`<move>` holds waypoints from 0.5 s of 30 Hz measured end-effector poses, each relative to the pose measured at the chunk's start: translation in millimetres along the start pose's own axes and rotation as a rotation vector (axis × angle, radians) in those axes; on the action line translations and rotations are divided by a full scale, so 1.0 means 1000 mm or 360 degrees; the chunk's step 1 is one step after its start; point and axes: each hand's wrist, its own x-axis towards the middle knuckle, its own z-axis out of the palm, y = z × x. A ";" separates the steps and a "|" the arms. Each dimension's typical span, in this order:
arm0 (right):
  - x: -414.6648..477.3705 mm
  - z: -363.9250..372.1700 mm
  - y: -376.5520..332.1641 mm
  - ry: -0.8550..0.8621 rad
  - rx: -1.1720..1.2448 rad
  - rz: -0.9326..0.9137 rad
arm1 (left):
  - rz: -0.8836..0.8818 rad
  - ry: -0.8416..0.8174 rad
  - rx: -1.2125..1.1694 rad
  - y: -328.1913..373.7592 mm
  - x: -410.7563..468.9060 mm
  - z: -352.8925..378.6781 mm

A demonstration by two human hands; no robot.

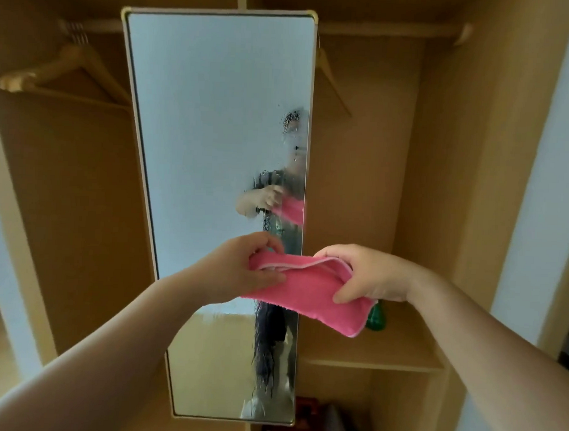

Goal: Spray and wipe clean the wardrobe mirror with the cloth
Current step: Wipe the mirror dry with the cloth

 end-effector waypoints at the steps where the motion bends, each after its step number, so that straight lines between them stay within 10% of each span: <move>1: 0.001 -0.002 -0.002 0.0031 -0.0051 0.0000 | 0.0012 0.0039 0.0035 0.000 0.000 -0.001; 15: 0.038 -0.027 -0.043 0.0631 0.0233 -0.0208 | 0.0040 0.0396 0.0167 -0.037 0.041 -0.075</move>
